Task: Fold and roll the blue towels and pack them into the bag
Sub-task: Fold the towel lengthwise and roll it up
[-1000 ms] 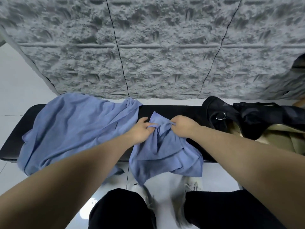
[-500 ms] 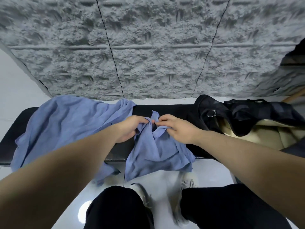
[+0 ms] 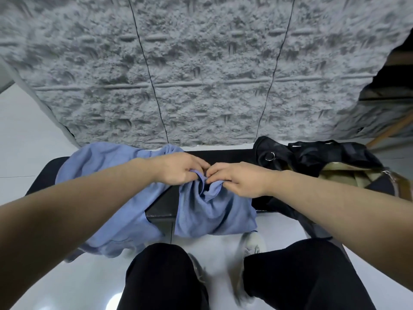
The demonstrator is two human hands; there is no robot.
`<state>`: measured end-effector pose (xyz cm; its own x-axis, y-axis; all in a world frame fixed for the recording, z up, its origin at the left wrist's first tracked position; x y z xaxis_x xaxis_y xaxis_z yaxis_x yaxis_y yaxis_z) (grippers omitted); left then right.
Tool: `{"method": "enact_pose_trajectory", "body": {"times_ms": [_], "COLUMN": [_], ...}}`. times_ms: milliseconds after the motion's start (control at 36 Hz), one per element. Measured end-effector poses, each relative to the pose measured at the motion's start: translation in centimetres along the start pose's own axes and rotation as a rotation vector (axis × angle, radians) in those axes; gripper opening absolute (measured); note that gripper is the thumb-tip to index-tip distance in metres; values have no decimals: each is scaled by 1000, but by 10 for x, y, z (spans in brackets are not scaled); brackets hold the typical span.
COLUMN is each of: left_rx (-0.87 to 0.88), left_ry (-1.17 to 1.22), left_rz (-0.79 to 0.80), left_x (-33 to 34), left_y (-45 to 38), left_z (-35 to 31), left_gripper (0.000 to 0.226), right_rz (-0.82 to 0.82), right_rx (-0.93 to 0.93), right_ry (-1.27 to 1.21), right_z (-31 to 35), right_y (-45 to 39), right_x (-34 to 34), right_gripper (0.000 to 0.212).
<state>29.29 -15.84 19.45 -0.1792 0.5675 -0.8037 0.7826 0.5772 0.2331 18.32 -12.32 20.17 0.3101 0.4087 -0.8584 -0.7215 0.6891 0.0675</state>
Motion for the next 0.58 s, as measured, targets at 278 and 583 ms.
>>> {"method": "enact_pose_trajectory", "body": {"times_ms": [278,583], "left_rx": [127,23], "left_ry": [-216,-251], "left_rz": [-362,-452], "left_x": [-29,-63], "left_y": [35,73], "left_z": [-36,-59], "left_gripper": [44,46], "right_rz": [-47,-11], "right_rx": [99,261], "right_ry": [-35,48], "right_z": [5,6], "right_y": [21,59], "right_x": [-20,-5], "right_gripper": [43,23]}}
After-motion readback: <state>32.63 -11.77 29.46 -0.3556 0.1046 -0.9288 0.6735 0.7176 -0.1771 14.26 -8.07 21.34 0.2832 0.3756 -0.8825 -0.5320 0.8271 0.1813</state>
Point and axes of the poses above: each hand's wrist, its own y-axis away from the middle knuckle, its own x-axis out of the palm, z = x × y, the point moved 8 cm from there along -y, towards the middle knuckle, and after that the axes turned 5 degrees about -z, right-handed, at the moved point
